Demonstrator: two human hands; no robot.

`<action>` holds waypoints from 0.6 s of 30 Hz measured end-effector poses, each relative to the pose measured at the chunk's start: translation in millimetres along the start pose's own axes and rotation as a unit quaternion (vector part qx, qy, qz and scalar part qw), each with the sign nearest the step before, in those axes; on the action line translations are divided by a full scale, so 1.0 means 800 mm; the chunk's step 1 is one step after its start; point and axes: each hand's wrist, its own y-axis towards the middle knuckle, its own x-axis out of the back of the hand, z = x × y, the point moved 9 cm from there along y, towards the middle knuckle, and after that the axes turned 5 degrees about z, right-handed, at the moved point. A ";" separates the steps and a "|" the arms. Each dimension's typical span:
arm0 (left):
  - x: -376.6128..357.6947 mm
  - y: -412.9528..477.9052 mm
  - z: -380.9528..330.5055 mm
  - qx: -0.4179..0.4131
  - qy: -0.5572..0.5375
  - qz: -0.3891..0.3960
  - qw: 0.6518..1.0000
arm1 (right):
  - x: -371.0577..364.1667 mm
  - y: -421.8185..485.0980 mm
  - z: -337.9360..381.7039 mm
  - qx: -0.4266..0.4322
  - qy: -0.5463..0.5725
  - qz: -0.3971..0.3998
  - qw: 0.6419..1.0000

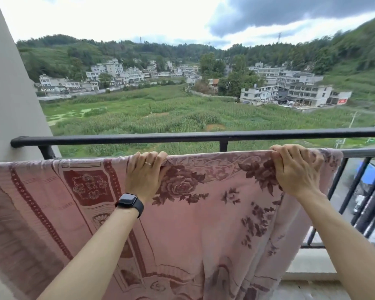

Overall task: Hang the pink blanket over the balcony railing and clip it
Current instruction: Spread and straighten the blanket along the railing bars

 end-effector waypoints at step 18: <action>0.038 0.054 -0.055 0.070 -0.036 0.086 0.993 | 0.016 0.009 0.147 0.134 0.034 0.020 0.990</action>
